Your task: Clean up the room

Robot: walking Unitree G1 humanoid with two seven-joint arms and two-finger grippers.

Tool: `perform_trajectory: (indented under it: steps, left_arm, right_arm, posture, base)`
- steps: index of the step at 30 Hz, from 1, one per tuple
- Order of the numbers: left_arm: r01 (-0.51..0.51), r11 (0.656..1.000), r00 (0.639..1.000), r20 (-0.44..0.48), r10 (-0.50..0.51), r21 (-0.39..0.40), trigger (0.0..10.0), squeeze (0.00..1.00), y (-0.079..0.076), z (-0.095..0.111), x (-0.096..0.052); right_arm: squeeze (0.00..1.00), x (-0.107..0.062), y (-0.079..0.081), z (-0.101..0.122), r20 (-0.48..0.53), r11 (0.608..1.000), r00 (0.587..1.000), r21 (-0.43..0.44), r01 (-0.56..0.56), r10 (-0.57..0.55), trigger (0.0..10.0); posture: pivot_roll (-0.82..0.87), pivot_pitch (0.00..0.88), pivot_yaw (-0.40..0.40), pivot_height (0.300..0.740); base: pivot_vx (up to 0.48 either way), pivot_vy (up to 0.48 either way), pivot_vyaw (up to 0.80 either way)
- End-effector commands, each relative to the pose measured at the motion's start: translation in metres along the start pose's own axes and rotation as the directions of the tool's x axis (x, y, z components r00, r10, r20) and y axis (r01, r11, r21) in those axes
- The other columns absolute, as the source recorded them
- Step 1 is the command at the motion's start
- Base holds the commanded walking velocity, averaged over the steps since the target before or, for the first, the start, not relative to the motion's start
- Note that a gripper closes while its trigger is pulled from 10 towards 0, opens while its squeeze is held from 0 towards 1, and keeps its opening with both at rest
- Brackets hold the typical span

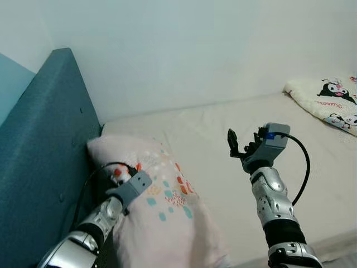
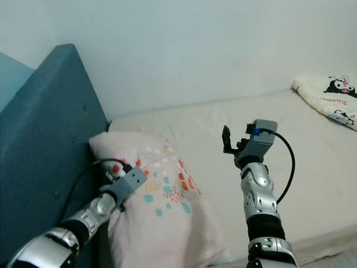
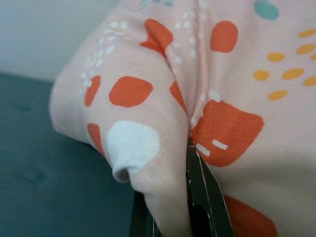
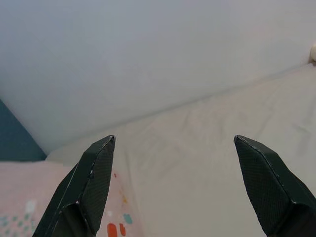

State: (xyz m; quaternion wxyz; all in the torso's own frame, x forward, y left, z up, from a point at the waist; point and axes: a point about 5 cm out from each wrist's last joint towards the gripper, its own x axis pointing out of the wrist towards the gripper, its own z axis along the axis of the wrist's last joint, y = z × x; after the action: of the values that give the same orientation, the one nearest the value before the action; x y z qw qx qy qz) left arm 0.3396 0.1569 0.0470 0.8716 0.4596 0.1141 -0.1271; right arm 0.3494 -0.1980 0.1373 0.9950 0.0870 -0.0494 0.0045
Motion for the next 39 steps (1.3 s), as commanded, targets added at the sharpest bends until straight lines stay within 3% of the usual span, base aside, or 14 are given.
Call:
perform_trajectory:
  steps: [1, 12, 13, 14, 22, 25, 30, 31, 33, 34, 36, 37, 38, 39]
  left_arm:
    - [-0.049, 0.997, 0.999, -0.005, 0.050, 0.054, 10.0, 0.00, 0.017, -0.005, 0.001]
    - [0.034, 0.991, 0.973, -0.229, -0.004, 0.127, 10.0, 0.00, 0.010, -0.056, -0.017]
    - [0.057, 0.991, 0.965, -0.262, -0.022, 0.125, 10.0, 0.36, 0.005, -0.065, -0.022]
    - [0.076, 0.991, 0.954, -0.296, -0.041, 0.109, 10.0, 1.00, -0.001, -0.075, -0.028]
    - [0.001, 0.991, 0.949, -0.312, 0.040, 0.131, 10.0, 1.00, 0.004, -0.081, -0.031]
    - [-0.084, 0.981, 0.957, -0.261, 0.129, 0.175, 10.0, 1.00, 0.019, -0.077, -0.028]
    - [-0.223, 0.971, 0.951, -0.201, 0.235, 0.080, 10.0, 1.00, 0.039, -0.067, -0.023]
    - [-0.258, 0.966, 0.949, -0.190, 0.251, -0.013, 10.0, 0.45, 0.042, -0.064, -0.022]
    - [-0.258, 0.966, 0.949, -0.190, 0.251, -0.013, 10.0, 0.45, 0.042, -0.064, -0.022]
    - [-0.298, 0.919, 0.947, -0.202, 0.251, -0.258, 10.0, 0.00, 0.044, -0.058, -0.020]
    - [-0.269, 0.717, 0.963, -0.169, 0.211, -0.643, 10.0, 0.00, 0.037, -0.048, -0.017]
    - [-0.246, 0.631, 0.968, -0.150, 0.202, -0.735, 10.0, 0.00, 0.032, -0.045, -0.017]
    - [-0.246, 0.631, 0.968, -0.150, 0.202, -0.735, 10.0, 0.00, 0.032, -0.045, -0.017]
    - [-0.215, 0.560, 0.974, -0.134, 0.182, -0.800, 10.0, 0.00, 0.025, -0.041, -0.017]
  right_arm:
    - [0.00, -0.002, 0.000, 0.000, -0.001, 1.000, 1.000, 0.014, 0.007, -0.007, 10.0]
    - [0.00, -0.005, 0.000, -0.001, -0.011, 1.000, 1.000, 0.013, 0.009, -0.009, 10.0]
    - [0.00, -0.005, 0.000, -0.001, -0.012, 1.000, 1.000, 0.013, 0.008, -0.008, 10.0]
    - [0.00, -0.005, 0.001, -0.001, -0.014, 1.000, 1.000, 0.014, 0.006, -0.005, 10.0]
    - [0.00, -0.003, 0.003, -0.001, -0.020, 1.000, 1.000, 0.016, -0.001, 0.002, 10.0]
    - [0.00, 0.000, 0.007, -0.001, -0.022, 1.000, 1.000, 0.018, -0.016, 0.016, 10.0]
    - [0.00, 0.003, 0.009, -0.001, -0.020, 0.999, 1.000, 0.026, -0.022, 0.023, 10.0]
    - [0.00, 0.004, 0.010, -0.002, -0.024, 0.999, 0.999, 0.028, -0.024, 0.025, 10.0]
    - [0.00, 0.004, 0.010, -0.002, -0.024, 0.999, 0.999, 0.028, -0.024, 0.025, 10.0]
    - [0.00, 0.005, 0.013, -0.003, -0.030, 0.999, 0.999, 0.034, -0.032, 0.033, 10.0]
    - [0.00, 0.006, 0.019, -0.006, -0.039, 0.998, 0.998, 0.041, -0.047, 0.049, 10.0]
    - [0.00, 0.007, 0.022, -0.006, -0.043, 0.998, 0.998, 0.043, -0.052, 0.053, 10.0]
    - [0.00, 0.007, 0.022, -0.006, -0.043, 0.998, 0.998, 0.043, -0.052, 0.053, 10.0]
    - [0.00, 0.008, 0.023, -0.007, -0.047, 0.998, 0.997, 0.043, -0.053, 0.056, 10.0]
  posture:
    - [-0.24, 0.029, 0.058, 0.740]
    - [-0.24, 0.037, 0.057, 0.740]
    - [-0.24, 0.037, 0.053, 0.740]
    - [-0.24, 0.037, 0.050, 0.740]
    - [-0.23, 0.017, 0.038, 0.740]
    - [-0.21, 0.001, 0.035, 0.740]
    - [-0.18, 0.000, 0.030, 0.740]
    - [-0.18, 0.000, 0.029, 0.740]
    - [-0.18, 0.000, 0.029, 0.740]
    - [-0.16, 0.000, 0.024, 0.740]
    - [-0.15, 0.000, 0.019, 0.740]
    - [-0.15, 0.000, 0.018, 0.740]
    - [-0.15, 0.000, 0.018, 0.740]
    - [-0.14, 0.000, 0.013, 0.740]
  base:
    - [0.000, 0.000, 0.00]
    - [0.000, 0.000, 0.00]
    - [0.000, 0.000, 0.00]
    - [0.000, 0.000, 0.00]
    - [0.000, 0.000, 0.00]
    - [0.000, 0.000, 0.00]
    - [0.000, 0.000, 0.00]
    - [0.000, 0.000, 0.00]
    - [0.000, 0.000, 0.00]
    - [0.000, 0.000, 0.00]
    - [0.000, 0.000, 0.00]
    - [0.000, 0.000, 0.00]
    - [0.000, 0.000, 0.00]
    - [0.000, 0.000, 0.00]
